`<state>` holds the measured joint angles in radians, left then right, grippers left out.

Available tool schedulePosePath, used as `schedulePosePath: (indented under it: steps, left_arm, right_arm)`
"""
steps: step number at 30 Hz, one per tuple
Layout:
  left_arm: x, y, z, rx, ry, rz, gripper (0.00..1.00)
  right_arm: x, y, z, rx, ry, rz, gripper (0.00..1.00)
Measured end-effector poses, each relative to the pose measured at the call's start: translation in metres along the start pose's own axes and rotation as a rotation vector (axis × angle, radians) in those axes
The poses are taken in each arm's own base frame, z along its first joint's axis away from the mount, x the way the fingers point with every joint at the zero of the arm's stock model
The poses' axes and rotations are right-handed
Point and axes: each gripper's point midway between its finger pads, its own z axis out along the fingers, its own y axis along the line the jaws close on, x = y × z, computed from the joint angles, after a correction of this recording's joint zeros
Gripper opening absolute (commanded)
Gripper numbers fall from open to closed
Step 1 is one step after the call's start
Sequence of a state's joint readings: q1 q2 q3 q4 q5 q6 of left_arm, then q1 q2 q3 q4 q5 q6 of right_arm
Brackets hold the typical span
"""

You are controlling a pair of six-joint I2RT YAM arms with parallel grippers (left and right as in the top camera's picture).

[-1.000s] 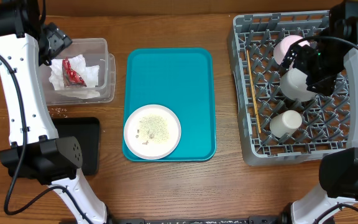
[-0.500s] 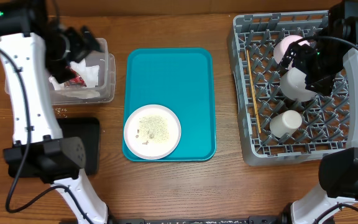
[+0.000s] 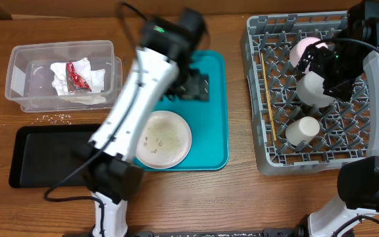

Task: Sort waste into correct bins and load items into the dishwasher
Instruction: 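Move the left gripper right to the white plate on the tray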

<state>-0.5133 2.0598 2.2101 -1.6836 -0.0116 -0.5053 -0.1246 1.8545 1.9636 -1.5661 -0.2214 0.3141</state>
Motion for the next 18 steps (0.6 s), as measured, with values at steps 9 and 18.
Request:
schedulePosePath:
  steps: [9, 18]
  left_arm:
    - [0.038, 0.022, 0.079, -0.2, 0.16, -0.117, 1.0]
    - [0.022, -0.015, 0.126, -0.002, 0.116, -0.08, 0.96]
  right_arm:
    - [0.0, 0.0, 0.0, 0.0, 0.0, 0.0, 1.0]
    - [0.0, 0.0, 0.0, 0.0, 0.0, -0.001, 1.0]
